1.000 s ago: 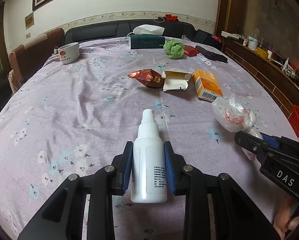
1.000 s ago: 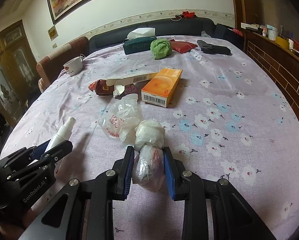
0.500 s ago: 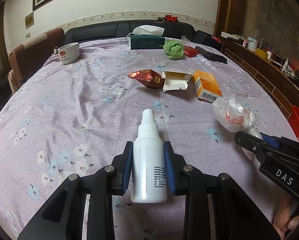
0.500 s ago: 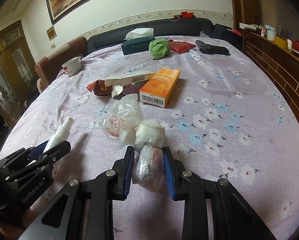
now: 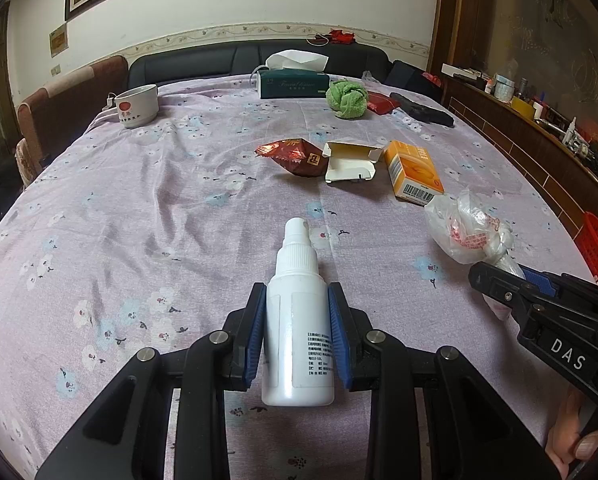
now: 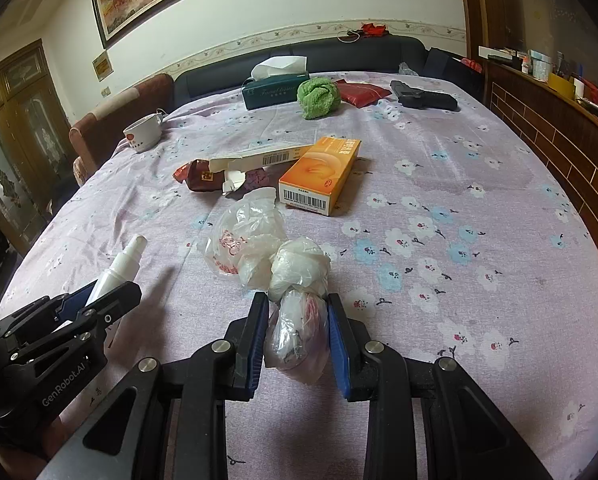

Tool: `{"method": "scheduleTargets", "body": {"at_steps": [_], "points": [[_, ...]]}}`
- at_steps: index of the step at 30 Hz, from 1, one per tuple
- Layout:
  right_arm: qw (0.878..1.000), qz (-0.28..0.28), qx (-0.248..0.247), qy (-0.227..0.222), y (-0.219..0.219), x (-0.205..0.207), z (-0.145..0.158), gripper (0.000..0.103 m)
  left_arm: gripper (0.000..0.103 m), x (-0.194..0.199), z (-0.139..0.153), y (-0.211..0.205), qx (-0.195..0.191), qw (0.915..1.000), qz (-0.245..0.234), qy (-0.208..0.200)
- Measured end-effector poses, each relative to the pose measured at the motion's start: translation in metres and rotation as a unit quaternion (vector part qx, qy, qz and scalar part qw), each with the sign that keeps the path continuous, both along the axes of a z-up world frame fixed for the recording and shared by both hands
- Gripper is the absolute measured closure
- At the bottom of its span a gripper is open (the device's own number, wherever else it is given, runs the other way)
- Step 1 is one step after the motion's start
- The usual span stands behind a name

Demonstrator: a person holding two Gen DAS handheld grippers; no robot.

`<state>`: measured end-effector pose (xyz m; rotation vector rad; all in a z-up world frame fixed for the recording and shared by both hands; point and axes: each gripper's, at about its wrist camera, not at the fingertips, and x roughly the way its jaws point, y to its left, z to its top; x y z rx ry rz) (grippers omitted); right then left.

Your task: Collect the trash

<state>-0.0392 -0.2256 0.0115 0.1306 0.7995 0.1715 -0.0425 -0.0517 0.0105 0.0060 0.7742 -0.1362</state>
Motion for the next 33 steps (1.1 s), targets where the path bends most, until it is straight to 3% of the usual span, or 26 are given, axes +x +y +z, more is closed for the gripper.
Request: {"method": "scheduleTargets", "body": {"at_steps": [33], "points": [[1.0,-0.002,-0.004,-0.005,0.0012,-0.002,0.0009,0.072,0.074,-0.0019,0.0,-0.0008,-0.002,1.0,-0.001,-0.001]]}}
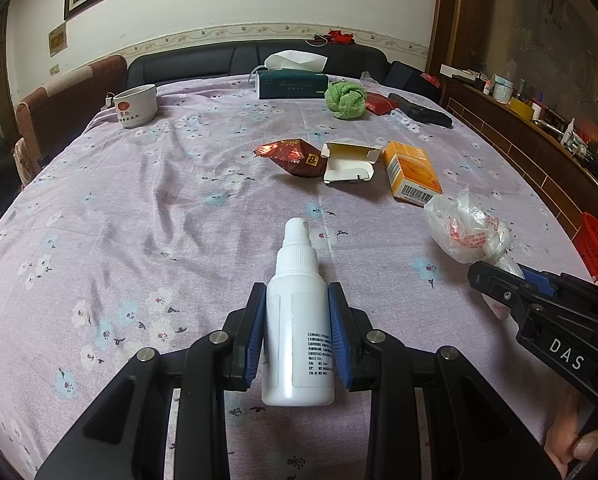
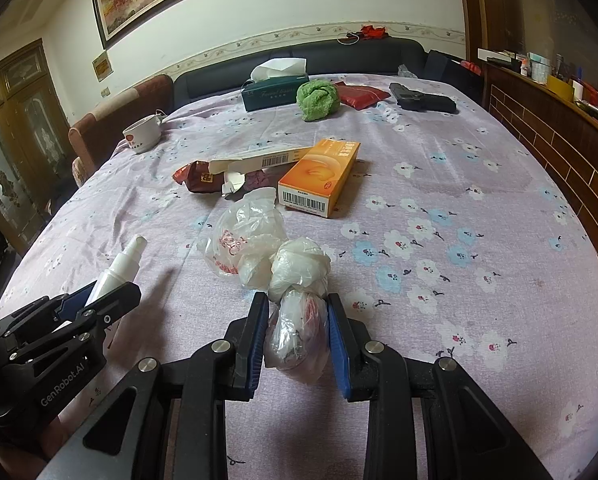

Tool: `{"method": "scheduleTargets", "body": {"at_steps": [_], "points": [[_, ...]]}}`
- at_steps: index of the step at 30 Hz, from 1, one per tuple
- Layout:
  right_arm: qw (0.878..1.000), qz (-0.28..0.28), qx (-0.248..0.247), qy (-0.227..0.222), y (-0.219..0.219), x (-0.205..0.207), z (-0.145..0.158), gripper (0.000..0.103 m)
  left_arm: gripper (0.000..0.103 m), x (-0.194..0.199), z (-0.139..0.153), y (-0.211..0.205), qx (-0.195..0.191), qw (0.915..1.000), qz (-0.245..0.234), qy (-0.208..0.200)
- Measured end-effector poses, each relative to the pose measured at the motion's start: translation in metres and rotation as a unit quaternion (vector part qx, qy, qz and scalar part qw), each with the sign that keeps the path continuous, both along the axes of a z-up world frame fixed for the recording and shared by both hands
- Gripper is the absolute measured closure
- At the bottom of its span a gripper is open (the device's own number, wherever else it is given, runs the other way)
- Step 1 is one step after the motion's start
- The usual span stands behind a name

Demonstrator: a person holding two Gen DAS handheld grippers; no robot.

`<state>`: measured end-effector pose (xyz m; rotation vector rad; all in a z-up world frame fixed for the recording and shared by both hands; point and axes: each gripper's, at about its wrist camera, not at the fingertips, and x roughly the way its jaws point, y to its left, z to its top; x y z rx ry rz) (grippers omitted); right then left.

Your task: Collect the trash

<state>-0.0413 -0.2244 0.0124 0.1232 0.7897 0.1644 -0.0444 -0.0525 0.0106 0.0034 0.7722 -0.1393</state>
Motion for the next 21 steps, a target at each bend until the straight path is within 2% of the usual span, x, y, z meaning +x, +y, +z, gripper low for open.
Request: {"method": "scheduleTargets", "body": {"at_steps": [12,21], "points": [[1.0,-0.021,0.008,0.011,-0.018,-0.007,0.001,0.072,0.074,-0.003,0.004,-0.001,-0.017,0.9998,-0.007,0.0],[0.998,-0.048,0.033,-0.003,-0.047,-0.02,0.017,0.072,0.074,-0.008,0.019,-0.022,-0.002,0.9997,-0.021,-0.013]]}}
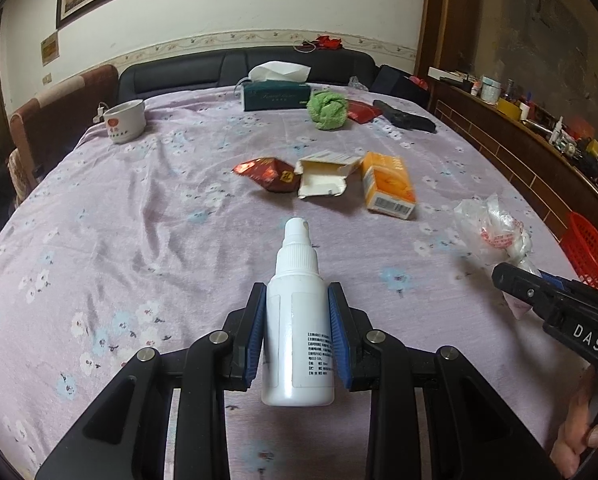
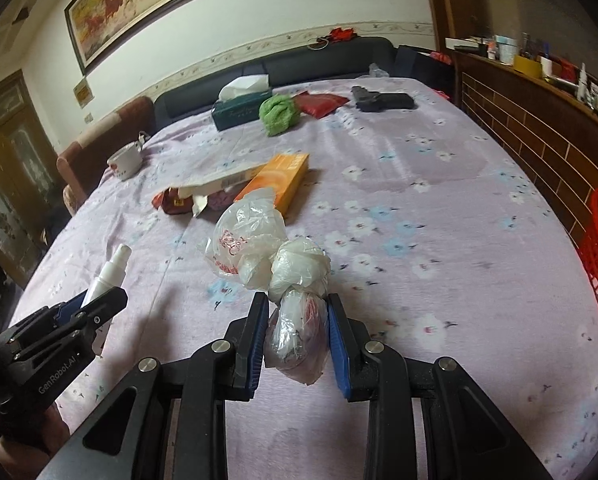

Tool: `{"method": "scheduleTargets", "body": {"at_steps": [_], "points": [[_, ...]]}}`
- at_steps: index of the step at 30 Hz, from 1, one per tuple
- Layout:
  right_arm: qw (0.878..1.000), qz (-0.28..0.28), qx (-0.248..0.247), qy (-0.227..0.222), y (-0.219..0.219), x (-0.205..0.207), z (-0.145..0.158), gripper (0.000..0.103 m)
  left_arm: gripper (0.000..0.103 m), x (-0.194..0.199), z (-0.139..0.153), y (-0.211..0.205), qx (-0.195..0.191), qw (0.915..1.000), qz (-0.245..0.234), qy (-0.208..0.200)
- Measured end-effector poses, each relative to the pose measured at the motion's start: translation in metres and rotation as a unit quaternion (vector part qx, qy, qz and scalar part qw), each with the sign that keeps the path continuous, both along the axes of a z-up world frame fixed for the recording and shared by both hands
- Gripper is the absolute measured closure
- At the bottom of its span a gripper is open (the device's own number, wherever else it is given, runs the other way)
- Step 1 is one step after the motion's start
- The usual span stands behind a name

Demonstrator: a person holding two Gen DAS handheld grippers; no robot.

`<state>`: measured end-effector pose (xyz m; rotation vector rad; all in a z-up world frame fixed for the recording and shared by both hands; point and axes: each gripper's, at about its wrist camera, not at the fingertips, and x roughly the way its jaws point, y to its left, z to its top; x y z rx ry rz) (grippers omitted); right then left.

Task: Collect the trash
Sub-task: 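Carry bottle and bags to the red wastebasket and open both grippers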

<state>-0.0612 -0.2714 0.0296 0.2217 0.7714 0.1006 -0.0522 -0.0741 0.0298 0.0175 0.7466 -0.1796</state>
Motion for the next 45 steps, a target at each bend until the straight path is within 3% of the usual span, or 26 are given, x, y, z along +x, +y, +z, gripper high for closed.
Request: {"method": "scheduleTargets", "body": {"at_steps": [9,15,21,31,40,42,43,45], "points": [[0.997,-0.057,0.045,-0.014,-0.063,-0.021,0.016,0.072,0.074,-0.007,0.029,-0.047,-0.005,0.9977,-0.066,-0.014],[0.989,-0.124,0.065,-0.038,-0.129,-0.048,0.034,0.072,0.074,-0.014,0.047,-0.101,-0.019,0.9897,-0.142,-0.009],[0.974,-0.203,0.073,-0.064,-0.201,-0.079,0.054,0.071,0.074,-0.011,0.067,-0.172,-0.055,0.9712,-0.231,0.019],[0.945,-0.302,0.095,-0.079,-0.299,-0.11,0.059,0.071,0.074,-0.007,0.078,-0.298,-0.074,0.9425,-0.324,0.036],[0.933,-0.338,0.106,-0.065,-0.348,-0.109,0.043,0.07,0.074,0.001,0.051,-0.39,-0.082,0.9248,-0.365,0.07],[0.933,-0.341,0.102,-0.054,-0.356,-0.105,0.037,0.06,0.065,0.002,0.046,-0.407,-0.07,0.9231,-0.372,0.066],[0.934,-0.339,0.103,-0.049,-0.359,-0.103,0.035,0.057,0.055,0.002,0.044,-0.41,-0.068,0.9221,-0.375,0.067],[0.933,-0.344,0.098,-0.047,-0.362,-0.105,0.033,0.056,0.052,0.0,0.045,-0.406,-0.069,0.9222,-0.375,0.064]]}}
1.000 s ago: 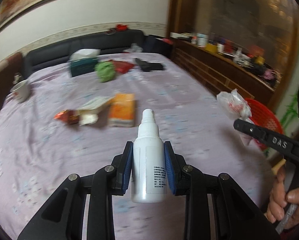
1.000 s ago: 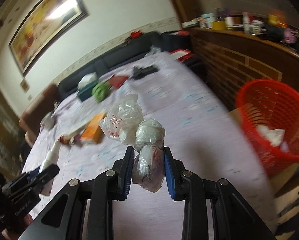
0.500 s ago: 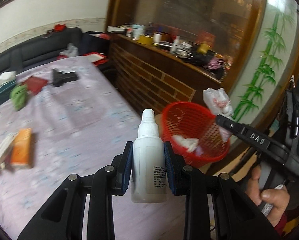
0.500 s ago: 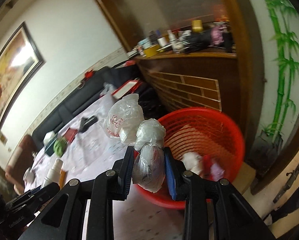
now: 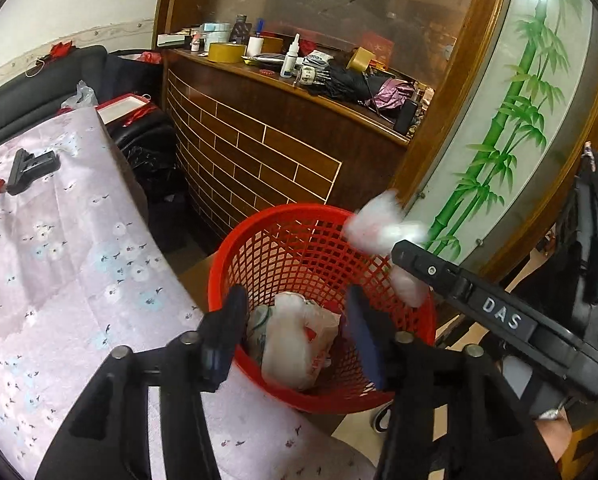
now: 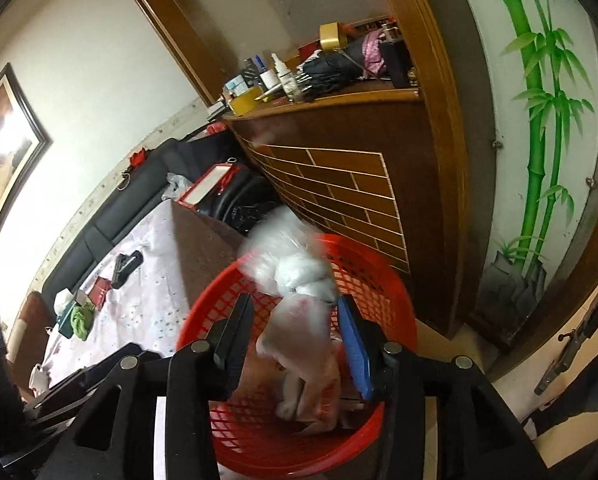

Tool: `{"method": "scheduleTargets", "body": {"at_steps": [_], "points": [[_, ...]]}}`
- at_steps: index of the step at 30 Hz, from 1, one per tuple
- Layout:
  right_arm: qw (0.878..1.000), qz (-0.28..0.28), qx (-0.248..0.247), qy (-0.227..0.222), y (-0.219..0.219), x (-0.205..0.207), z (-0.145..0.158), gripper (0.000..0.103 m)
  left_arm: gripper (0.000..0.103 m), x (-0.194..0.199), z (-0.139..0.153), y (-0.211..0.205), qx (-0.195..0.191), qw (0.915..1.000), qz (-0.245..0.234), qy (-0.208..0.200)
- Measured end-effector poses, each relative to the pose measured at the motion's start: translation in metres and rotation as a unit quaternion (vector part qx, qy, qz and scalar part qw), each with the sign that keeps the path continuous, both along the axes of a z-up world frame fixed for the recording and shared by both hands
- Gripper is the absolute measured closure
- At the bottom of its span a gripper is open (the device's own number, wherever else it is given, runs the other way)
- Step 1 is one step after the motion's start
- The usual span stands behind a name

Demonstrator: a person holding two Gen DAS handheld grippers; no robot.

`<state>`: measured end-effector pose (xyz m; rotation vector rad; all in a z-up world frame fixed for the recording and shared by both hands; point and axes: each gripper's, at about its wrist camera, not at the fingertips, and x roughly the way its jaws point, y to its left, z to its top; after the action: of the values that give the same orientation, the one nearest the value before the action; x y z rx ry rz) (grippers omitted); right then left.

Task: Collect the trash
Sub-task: 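Carry bottle and bags to the red wastebasket and open both grippers, then return to the bed and grasp the red snack packet with the left gripper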

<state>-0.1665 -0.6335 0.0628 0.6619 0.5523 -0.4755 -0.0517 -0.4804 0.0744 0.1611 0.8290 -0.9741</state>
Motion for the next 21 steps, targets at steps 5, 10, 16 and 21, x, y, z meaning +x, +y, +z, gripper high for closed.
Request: {"method": "scheduleTargets", "body": {"at_steps": [5,10,16,21], "points": [[1.0,0.002,-0.012,-0.014,0.01,-0.01,0.006,0.056,0.05,-0.005,0.01,0.036,-0.002,0.9999,0.011,-0.012],[0.999,0.045,-0.02,-0.017,0.047,-0.001,0.015,0.055,0.045,-0.005,0.009,0.091,0.009,0.9986,0.049,-0.018],[0.991,0.131,-0.041,0.004,0.122,0.032,0.012,0.051,0.045,-0.004,-0.002,0.166,0.025,0.9943,0.103,-0.011],[0.977,0.204,-0.048,0.027,0.188,0.063,0.001,0.051,0.045,-0.001,-0.008,0.231,0.031,0.9879,0.152,-0.005]]}}
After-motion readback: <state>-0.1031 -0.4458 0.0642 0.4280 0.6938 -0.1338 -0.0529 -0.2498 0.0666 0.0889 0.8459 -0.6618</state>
